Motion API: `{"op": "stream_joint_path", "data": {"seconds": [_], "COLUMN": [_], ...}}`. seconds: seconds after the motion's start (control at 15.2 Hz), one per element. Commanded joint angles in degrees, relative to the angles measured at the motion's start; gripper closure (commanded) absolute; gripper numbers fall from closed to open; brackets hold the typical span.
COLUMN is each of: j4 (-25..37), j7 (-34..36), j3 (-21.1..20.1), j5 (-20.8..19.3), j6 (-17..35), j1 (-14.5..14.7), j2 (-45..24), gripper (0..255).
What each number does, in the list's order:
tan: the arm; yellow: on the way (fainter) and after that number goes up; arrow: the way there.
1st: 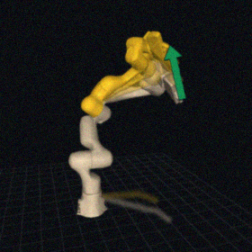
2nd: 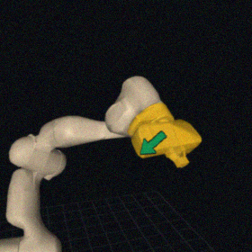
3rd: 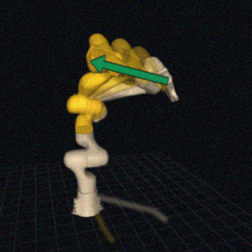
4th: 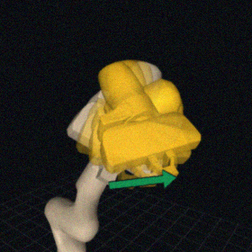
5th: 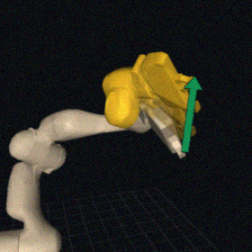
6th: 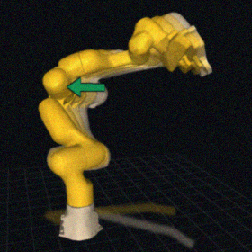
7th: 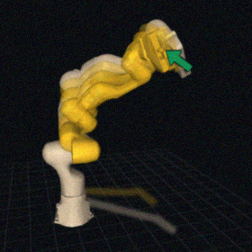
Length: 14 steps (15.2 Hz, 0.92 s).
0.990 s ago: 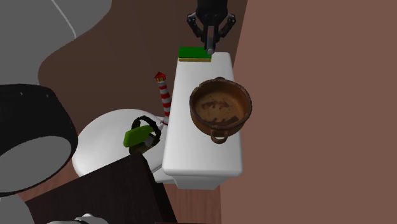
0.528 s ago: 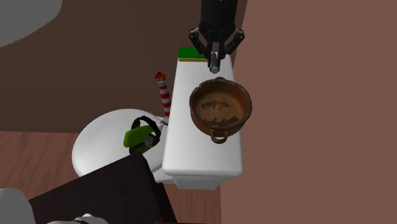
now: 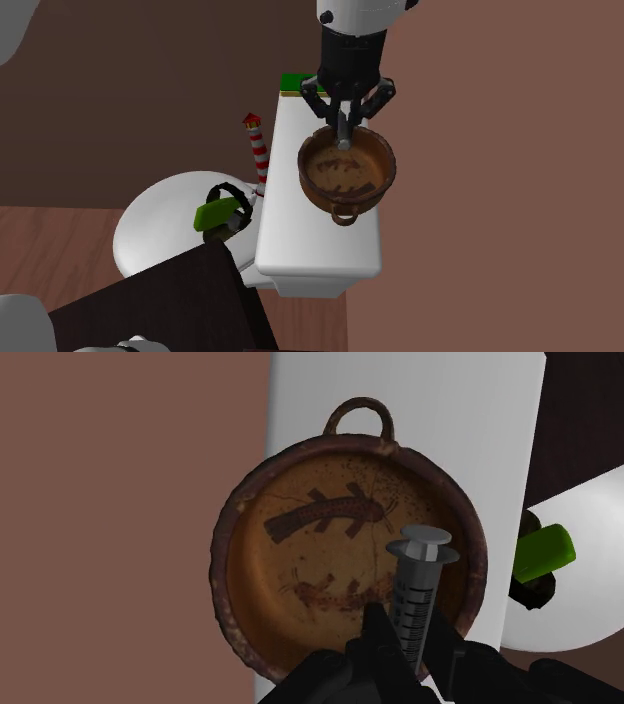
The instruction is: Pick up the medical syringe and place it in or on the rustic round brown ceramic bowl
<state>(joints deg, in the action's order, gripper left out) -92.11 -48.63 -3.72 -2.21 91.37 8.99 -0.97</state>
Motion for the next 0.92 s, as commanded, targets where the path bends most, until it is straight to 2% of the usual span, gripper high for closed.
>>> {"op": "stream_joint_path", "data": {"seconds": [0.0,0.66,0.86], "j4": [-2.1,-10.5,-11.1], "j7": [-0.1,0.2,0.2], "j3": [0.0,0.1,0.1], "j5": [0.0,0.0,0.0], "j6": [1.6,9.5,10.1], "j1": [0.0,-0.1,-0.1], "j2": [0.4,1.0,1.0], "gripper": [255,255,255]}}
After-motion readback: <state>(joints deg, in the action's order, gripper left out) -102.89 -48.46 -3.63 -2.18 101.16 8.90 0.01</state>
